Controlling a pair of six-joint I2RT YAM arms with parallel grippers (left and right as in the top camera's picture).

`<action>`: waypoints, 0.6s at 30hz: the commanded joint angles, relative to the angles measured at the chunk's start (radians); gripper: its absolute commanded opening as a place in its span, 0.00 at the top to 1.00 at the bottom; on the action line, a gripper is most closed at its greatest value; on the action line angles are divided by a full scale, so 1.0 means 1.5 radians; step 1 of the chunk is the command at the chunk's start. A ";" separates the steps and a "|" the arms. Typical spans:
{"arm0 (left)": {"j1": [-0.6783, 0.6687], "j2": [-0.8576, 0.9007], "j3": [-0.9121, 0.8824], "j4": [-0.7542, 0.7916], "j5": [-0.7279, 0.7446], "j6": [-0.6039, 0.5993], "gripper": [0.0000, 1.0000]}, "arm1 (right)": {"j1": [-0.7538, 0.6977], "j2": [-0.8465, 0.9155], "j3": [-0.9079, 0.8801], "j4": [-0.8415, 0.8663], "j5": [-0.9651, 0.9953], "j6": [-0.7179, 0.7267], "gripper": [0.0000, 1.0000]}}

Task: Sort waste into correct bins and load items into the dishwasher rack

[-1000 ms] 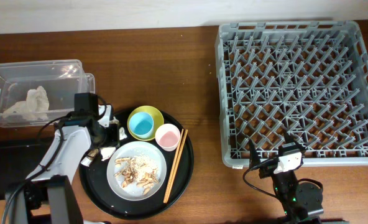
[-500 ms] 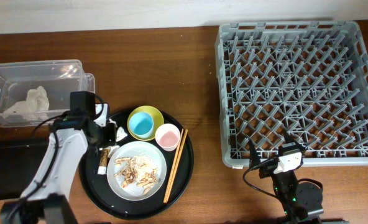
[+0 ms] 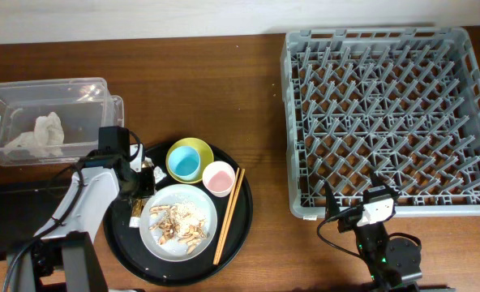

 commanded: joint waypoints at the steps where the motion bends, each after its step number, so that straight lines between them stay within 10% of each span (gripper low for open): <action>1: 0.000 0.005 0.003 0.000 -0.002 -0.002 0.87 | -0.004 -0.004 -0.005 -0.002 0.005 0.000 0.01; 13: 0.000 -0.116 0.142 -0.159 -0.003 -0.027 1.00 | -0.004 -0.004 -0.005 -0.002 0.005 0.000 0.02; 18: 0.083 -0.134 0.214 0.205 -0.037 -0.151 1.00 | -0.004 -0.004 -0.005 -0.002 0.005 0.000 0.02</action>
